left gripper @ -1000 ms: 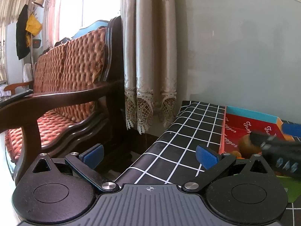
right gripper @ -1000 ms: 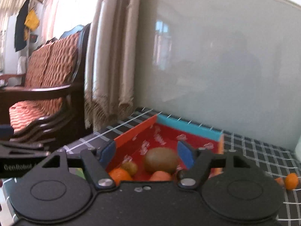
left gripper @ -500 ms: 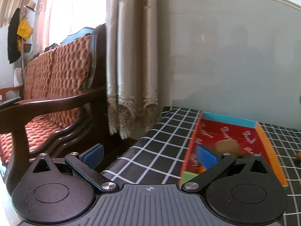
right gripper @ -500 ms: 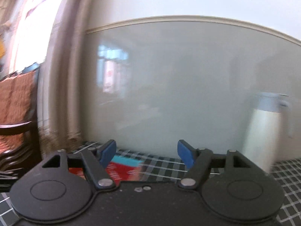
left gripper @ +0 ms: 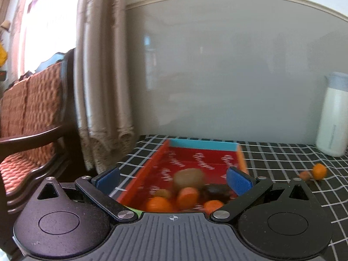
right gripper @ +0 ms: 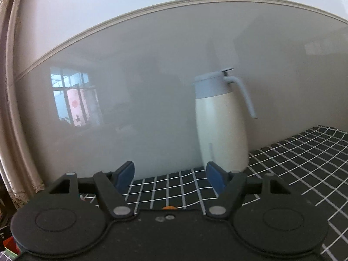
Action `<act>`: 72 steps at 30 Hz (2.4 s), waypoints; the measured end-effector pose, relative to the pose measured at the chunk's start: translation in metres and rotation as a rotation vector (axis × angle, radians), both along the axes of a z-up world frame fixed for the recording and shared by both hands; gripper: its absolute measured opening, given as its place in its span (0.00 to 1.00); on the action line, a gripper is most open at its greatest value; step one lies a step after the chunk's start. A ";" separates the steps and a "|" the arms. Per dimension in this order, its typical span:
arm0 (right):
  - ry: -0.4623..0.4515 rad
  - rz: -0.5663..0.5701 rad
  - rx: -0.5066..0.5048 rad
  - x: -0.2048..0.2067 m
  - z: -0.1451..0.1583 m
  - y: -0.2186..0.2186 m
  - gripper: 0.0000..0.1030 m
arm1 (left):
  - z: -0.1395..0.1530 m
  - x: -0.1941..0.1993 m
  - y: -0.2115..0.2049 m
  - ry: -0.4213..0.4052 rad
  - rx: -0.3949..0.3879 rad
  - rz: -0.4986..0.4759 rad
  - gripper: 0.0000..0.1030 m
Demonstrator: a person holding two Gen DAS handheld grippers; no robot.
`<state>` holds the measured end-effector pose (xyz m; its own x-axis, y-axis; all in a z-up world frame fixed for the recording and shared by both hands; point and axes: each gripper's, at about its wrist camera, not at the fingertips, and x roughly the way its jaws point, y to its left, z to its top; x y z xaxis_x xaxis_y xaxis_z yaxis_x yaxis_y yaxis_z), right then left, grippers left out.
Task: Organize fruits
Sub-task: 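Move the left gripper from the box to the orange kumquat, then close the left gripper around the orange kumquat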
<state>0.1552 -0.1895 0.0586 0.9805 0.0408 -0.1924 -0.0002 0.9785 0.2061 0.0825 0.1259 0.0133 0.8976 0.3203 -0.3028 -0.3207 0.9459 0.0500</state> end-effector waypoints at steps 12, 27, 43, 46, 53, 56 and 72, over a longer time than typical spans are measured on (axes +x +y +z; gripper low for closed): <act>0.013 -0.031 -0.044 -0.014 -0.002 -0.037 0.71 | -0.002 0.021 -0.067 0.029 0.032 -0.138 1.00; 0.033 -0.076 -0.049 -0.023 -0.006 -0.074 0.71 | -0.017 0.050 -0.146 0.068 0.076 -0.281 1.00; 0.070 -0.163 -0.055 -0.031 -0.018 -0.125 0.71 | -0.027 0.086 -0.208 0.067 0.006 -0.368 1.00; 0.079 -0.170 -0.060 -0.031 -0.021 -0.131 0.71 | -0.031 0.095 -0.222 0.072 0.004 -0.382 1.00; 0.097 -0.189 -0.040 -0.028 -0.027 -0.144 0.71 | -0.042 0.122 -0.241 0.103 -0.001 -0.361 1.00; 0.103 -0.195 -0.040 -0.025 -0.030 -0.147 0.71 | -0.045 0.131 -0.244 0.107 -0.003 -0.357 0.99; 0.230 -0.162 -0.071 0.023 -0.049 -0.137 0.70 | -0.051 0.171 -0.264 0.185 -0.024 -0.389 0.84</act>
